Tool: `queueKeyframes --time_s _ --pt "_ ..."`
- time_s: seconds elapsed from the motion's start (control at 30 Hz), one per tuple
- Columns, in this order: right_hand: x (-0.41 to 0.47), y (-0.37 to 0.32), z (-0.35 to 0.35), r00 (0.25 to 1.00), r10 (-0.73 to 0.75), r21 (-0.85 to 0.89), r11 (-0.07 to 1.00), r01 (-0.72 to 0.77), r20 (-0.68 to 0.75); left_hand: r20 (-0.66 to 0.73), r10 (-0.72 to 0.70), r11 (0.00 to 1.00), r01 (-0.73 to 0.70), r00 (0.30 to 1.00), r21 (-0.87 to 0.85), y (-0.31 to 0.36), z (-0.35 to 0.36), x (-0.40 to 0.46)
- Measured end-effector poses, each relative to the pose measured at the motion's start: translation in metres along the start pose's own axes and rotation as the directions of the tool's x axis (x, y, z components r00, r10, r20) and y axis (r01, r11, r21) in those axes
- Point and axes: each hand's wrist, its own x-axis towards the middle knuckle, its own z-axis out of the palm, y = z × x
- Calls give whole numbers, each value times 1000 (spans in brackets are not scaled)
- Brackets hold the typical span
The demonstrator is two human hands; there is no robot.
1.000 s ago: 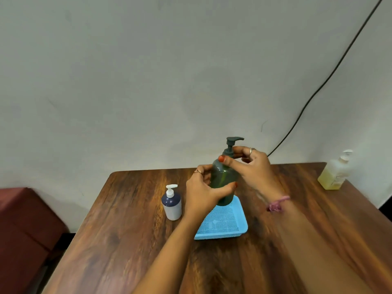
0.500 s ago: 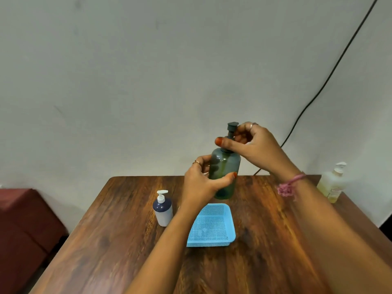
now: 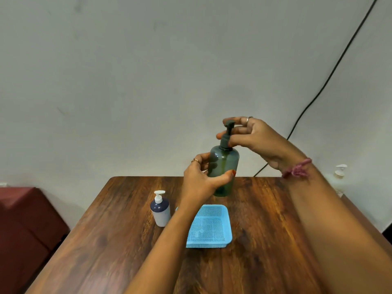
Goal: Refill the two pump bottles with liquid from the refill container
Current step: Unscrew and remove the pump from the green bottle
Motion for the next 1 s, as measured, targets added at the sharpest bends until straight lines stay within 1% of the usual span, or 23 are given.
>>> queueKeyframes --time_s 0.03,0.07,0.17,0.2,0.23,0.27,0.33,0.37,0.43,0.5,0.53,0.6,0.67,0.73,0.83,0.9,1.0 --pt "0 0 -2 1000 6 26 1000 -6 24 1 -2 1000 2 1000 -5 0 0 0" --pt "1 0 -2 1000 6 9 1000 -6 26 -2 -4 1000 4 1000 -9 0 0 0" --pt "2 0 6 998 -14 -168 986 4 -56 -15 -5 1000 5 1000 -11 0 2 0" --pt "1 1 8 996 -29 -200 980 11 -87 -15 -6 1000 6 1000 -12 0 3 0" --pt "1 1 7 994 -36 -192 981 16 -102 -14 -7 1000 7 1000 -12 -1 4 -1" --pt "1 2 5 995 -22 -142 990 9 -94 -11 -8 1000 8 1000 -13 -1 5 -1" --pt "1 2 -1 999 13 -26 1000 -14 -37 -7 -8 1000 7 1000 -19 -1 7 -3" --pt "0 1 -2 1000 17 -13 1000 -17 -16 -9 -6 1000 5 1000 -22 -1 7 -3" --pt "-1 1 0 1000 16 -67 998 -18 -24 -19 -1 1000 0 1000 -23 -1 7 -4" --pt "-3 1 5 995 8 -136 991 -21 -96 -25 1 1000 -2 1000 -19 -1 7 -4" --pt "-4 3 6 992 2 -137 990 -19 -125 -26 1 1000 -2 1000 -17 -2 8 -5" --pt "-4 5 3 992 24 -61 998 -32 -123 -26 -2 1000 1 1000 -11 -3 9 -5" --pt "-4 6 0 996 46 16 999 -45 -80 -25 -7 1000 7 1000 -14 -2 10 -6" --pt "-5 4 1 997 45 -3 999 -45 -68 -30 -1 1000 0 1000 -12 -2 10 -5" --pt "-9 5 7 989 22 -92 995 -36 -149 -45 12 1000 -11 999 15 -2 10 -5" --pt "-10 8 7 984 13 -66 998 -25 -175 -49 4 1000 -3 999 24 -3 10 -6" --pt "-11 7 4 991 36 1 999 -36 -129 -48 -1 1000 2 999 13 -2 8 -8"
